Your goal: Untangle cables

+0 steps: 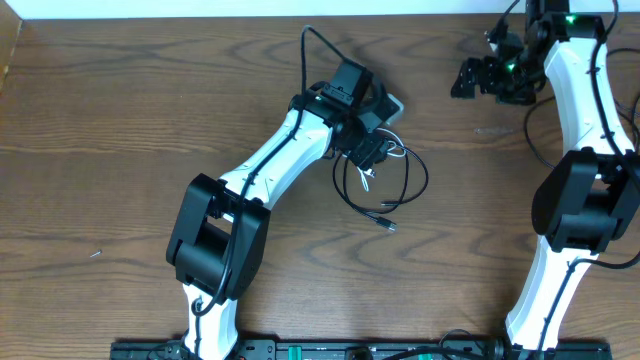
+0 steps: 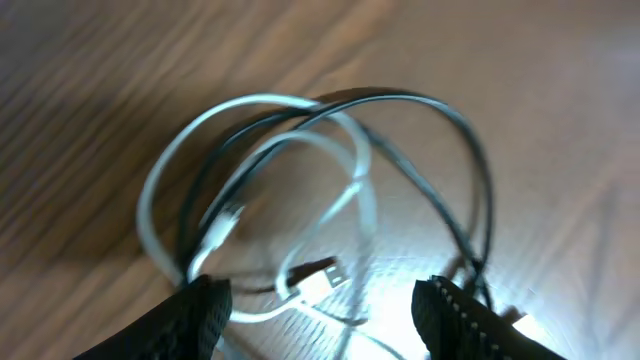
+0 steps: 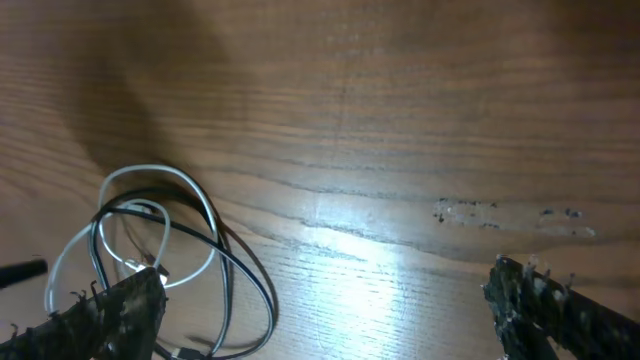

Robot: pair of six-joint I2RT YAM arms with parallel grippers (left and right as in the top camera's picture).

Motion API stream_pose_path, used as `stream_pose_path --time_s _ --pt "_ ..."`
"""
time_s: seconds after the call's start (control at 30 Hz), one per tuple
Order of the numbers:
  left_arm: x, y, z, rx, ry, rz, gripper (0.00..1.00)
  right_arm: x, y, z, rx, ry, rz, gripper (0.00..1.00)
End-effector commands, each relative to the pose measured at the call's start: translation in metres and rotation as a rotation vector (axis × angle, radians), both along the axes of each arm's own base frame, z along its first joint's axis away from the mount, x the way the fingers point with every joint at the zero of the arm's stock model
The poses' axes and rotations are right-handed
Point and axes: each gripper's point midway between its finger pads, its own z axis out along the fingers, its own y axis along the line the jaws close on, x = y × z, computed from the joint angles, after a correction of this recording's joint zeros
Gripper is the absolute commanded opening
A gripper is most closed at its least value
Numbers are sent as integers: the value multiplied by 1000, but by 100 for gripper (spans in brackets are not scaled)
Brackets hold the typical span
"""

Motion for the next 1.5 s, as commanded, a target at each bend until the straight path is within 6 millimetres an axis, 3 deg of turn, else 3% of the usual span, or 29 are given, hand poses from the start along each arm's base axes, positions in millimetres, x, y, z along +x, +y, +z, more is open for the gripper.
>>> stream_pose_path --time_s 0.0,0.3,0.63,0.9,1.03,1.1,1.13,1.17,1.33,1.47 --pt "-12 -11 3 -64 -22 -165 64 -4 0 -6 2 21 -13 99" --pt "-7 8 -8 52 -45 -146 64 -7 0 -14 4 35 -13 99" --pt "-12 10 -12 68 -31 -172 64 -7 0 -15 4 36 -13 99" --pt "-13 11 -39 90 14 -174 63 -7 1 -15 4 35 -12 99" --pt "-7 8 -40 83 -8 -170 49 -6 1 -15 4 33 -12 99" --pt "-2 8 -39 89 -29 -164 30 -6 1 -14 4 29 -12 99" --pt "0 9 -39 94 -38 -157 14 -5 1 -14 4 28 -12 99" --pt "3 10 -39 104 -47 -147 8 -5 1 -14 4 26 -12 99" --pt "20 18 -26 142 -74 -12 7 -4 1 -14 4 23 -12 99" --pt "26 16 12 87 -114 67 7 -4 1 -14 4 21 -12 99"
